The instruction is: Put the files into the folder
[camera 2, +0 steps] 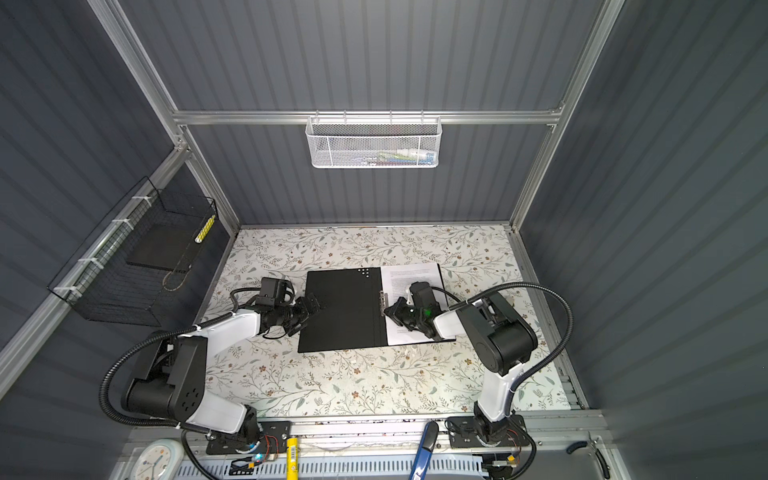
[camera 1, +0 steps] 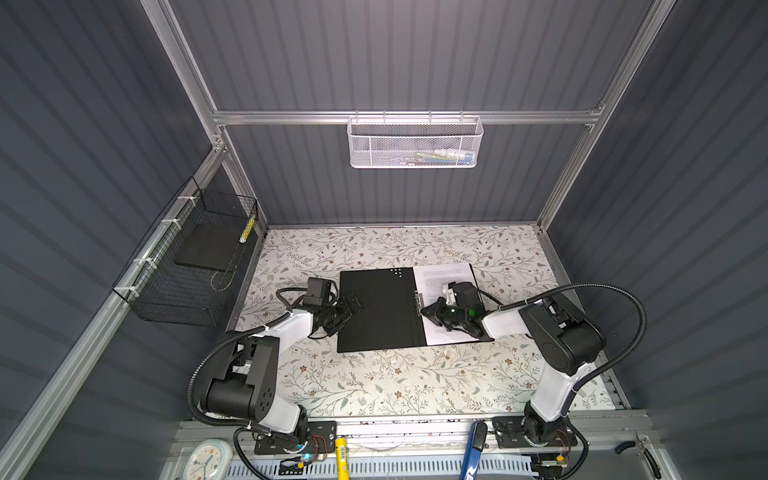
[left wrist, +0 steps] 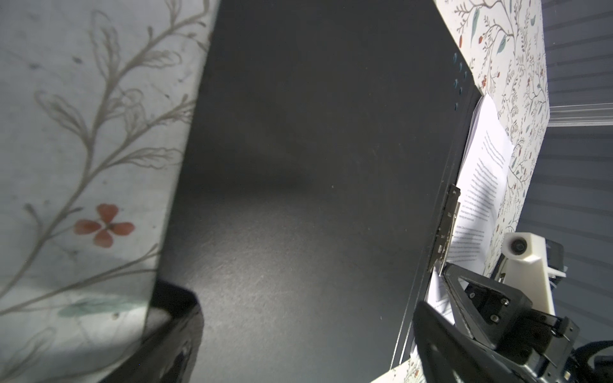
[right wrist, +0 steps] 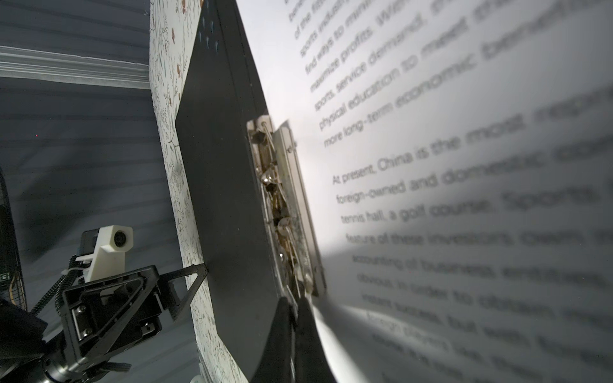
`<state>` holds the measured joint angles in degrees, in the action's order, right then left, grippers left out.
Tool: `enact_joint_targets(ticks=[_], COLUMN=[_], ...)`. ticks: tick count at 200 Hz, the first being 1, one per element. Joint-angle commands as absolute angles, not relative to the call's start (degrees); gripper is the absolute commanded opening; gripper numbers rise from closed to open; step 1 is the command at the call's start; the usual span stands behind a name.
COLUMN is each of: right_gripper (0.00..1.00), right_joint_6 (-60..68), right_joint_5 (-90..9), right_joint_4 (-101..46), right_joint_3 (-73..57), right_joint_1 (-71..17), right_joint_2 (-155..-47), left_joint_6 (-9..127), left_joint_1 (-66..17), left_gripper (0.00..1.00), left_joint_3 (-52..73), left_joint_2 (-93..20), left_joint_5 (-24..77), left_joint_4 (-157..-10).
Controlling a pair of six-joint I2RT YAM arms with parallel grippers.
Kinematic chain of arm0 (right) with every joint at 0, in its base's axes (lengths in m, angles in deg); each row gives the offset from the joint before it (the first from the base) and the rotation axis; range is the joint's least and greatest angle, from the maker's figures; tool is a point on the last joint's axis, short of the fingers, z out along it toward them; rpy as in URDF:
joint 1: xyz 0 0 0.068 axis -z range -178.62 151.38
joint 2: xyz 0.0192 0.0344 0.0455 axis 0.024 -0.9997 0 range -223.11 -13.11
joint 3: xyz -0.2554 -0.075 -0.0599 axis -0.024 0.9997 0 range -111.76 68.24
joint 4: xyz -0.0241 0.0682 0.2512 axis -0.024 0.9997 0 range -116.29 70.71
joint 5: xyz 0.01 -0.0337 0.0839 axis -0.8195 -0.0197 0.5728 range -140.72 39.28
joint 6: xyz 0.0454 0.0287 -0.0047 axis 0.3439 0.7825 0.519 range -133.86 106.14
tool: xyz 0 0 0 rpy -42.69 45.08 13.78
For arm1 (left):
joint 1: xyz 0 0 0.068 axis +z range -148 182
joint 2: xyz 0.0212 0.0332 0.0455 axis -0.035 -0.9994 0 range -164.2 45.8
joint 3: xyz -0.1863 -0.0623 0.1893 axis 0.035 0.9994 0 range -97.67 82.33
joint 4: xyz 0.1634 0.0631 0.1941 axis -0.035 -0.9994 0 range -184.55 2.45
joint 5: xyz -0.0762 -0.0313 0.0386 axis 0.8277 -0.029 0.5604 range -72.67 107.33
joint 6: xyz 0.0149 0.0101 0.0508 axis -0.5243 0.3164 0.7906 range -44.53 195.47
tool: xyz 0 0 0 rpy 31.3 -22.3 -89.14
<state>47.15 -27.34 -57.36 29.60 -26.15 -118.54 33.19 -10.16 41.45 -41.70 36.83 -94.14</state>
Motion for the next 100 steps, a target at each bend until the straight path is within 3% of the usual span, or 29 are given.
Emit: enact_joint_targets(ticks=[1,100], right_gripper=[0.0,0.0], right_joint_6=[47.6,48.0], right_joint_5=[-41.6,-41.7], right_joint_4=[-35.9,-35.0], right_joint_3=[34.2,31.9], right_joint_1=[-24.2,-26.1], right_joint_2=[-125.3,-131.2], left_joint_6=[33.8,35.5], left_joint_1=[-8.5,-8.4], left_gripper=[1.0,1.0], left_joint_3=[45.5,44.5], left_joint_2=[-46.2,-48.2], left_joint_5=[29.2,30.2], left_joint_4=[-106.4,-105.8])
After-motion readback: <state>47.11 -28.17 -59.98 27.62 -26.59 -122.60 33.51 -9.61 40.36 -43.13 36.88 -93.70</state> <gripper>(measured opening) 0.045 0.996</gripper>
